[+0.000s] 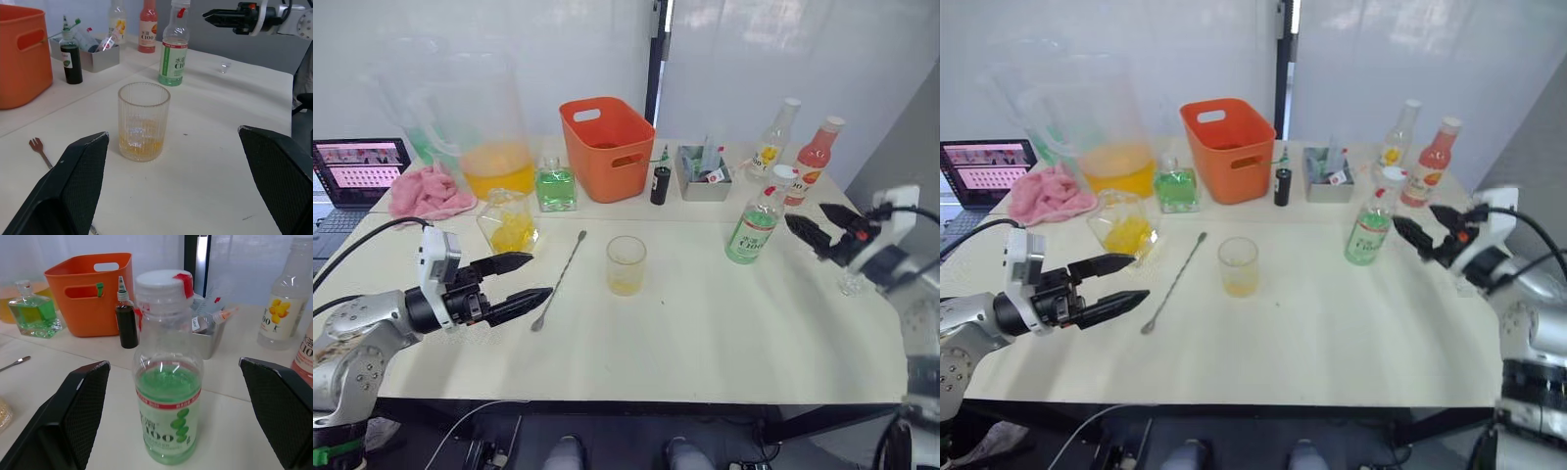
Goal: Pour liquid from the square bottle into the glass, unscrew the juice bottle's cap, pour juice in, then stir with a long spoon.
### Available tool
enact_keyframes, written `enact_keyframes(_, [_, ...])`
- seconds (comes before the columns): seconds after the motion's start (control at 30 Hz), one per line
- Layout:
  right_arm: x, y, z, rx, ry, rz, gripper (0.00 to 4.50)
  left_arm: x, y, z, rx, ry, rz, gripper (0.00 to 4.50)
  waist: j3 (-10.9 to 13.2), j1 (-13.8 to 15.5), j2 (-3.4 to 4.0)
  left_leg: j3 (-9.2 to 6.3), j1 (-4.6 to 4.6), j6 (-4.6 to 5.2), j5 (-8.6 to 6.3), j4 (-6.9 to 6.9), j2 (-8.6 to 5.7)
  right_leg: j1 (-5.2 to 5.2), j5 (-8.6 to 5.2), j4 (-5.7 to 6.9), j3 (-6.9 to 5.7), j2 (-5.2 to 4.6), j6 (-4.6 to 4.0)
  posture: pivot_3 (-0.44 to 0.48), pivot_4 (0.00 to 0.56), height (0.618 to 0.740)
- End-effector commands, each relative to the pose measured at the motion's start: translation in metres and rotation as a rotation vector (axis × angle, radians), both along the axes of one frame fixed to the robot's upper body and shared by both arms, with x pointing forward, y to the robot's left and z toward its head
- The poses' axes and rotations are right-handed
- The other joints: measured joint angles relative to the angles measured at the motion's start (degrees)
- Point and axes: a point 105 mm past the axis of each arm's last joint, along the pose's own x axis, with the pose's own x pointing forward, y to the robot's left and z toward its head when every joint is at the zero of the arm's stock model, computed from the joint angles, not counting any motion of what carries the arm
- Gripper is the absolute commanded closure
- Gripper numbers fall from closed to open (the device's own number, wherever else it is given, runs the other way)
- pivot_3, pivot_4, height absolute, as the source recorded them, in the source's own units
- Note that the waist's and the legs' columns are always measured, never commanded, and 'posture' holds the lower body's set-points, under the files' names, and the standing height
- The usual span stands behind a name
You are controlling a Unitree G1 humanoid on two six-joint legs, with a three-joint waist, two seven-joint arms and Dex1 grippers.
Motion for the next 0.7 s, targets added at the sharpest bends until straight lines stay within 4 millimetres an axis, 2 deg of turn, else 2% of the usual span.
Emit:
enact_keyframes(0.03, [0.014,-0.001,0.011,-0.022,-0.023,0.006,0.0,-0.006,0.0,0.01,0.0,-0.041,0.021,0.03,0.0,-0.1,0.0,0.01,0.0,0.0,0.0,0.02,0.0,0.0,0.0,0.0,0.01,0.0,0.0,0.0,0.15,0.738])
enact_keyframes(0.4, [0.046,0.023,0.012,-0.072,-0.021,0.079,0.0,-0.014,0.001,0.003,-0.01,-0.044,0.078,0.03,0.0,-0.5,0.02,0.02,0.0,0.0,0.0,-0.05,-0.01,-0.05,0.02,-0.02,0.01,0.0,0.0,0.0,0.15,0.738])
enact_keyframes(0.6, [0.055,0.025,0.018,-0.032,-0.049,0.081,0.0,-0.016,0.003,-0.002,0.02,-0.063,0.1,0.03,0.0,-0.7,0.04,0.02,-0.01,0.0,0.0,-0.06,-0.01,-0.03,0.09,-0.02,0.01,0.01,-0.13,0.0,0.15,0.738])
enact_keyframes(0.7, [0.058,0.027,0.02,-0.016,-0.059,0.082,0.85,-0.017,0.001,-0.005,0.026,-0.061,0.097,0.0,0.0,-0.8,0.04,0.01,-0.01,0.0,0.0,-0.08,-0.01,-0.03,0.09,-0.02,0.0,0.01,-0.14,0.0,0.15,0.738])
